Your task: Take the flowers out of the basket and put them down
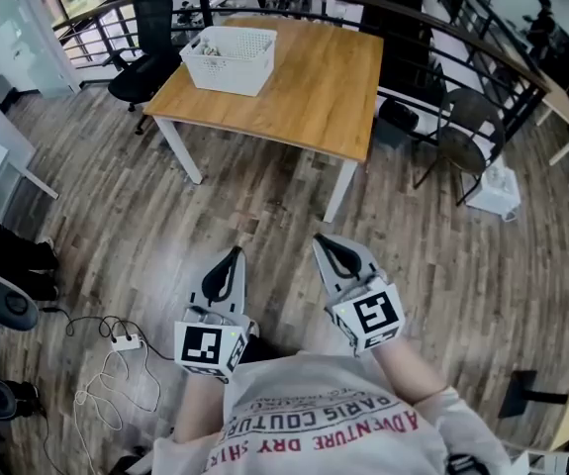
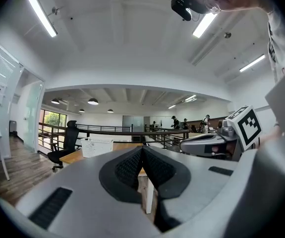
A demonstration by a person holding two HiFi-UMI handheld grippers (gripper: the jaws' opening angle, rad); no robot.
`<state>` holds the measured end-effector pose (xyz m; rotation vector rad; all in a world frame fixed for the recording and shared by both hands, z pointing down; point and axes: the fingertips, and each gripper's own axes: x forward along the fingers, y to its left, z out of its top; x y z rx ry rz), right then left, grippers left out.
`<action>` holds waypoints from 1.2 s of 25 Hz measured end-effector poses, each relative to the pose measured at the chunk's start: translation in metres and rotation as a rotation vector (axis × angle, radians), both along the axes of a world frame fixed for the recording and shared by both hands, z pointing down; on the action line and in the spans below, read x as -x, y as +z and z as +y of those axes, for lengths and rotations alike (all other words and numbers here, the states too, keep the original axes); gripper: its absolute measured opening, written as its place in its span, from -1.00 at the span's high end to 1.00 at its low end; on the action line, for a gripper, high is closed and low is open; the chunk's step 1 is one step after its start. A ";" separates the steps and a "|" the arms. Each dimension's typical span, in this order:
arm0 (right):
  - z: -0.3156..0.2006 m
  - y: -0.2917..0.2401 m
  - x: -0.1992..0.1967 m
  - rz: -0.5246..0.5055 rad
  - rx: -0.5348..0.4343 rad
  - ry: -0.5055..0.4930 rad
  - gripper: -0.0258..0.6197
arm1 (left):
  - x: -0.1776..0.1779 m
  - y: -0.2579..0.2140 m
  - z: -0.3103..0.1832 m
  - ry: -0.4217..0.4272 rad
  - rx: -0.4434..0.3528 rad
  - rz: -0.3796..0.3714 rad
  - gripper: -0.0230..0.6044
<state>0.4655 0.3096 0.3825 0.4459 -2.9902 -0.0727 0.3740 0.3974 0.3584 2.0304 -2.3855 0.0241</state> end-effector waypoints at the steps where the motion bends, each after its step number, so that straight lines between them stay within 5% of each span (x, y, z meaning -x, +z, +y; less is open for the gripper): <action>1: -0.001 0.002 0.002 -0.001 0.016 0.006 0.83 | 0.002 0.001 0.000 0.002 0.001 0.003 0.84; 9: -0.004 0.018 0.041 0.039 0.071 0.045 0.83 | 0.043 0.012 -0.001 0.033 0.011 0.015 0.84; 21: -0.001 0.014 0.192 0.064 0.099 0.113 0.83 | 0.209 0.000 0.018 0.040 0.012 0.016 0.84; 30: -0.018 0.025 0.274 0.109 0.111 0.084 0.83 | 0.288 0.012 0.012 -0.003 0.023 0.049 0.84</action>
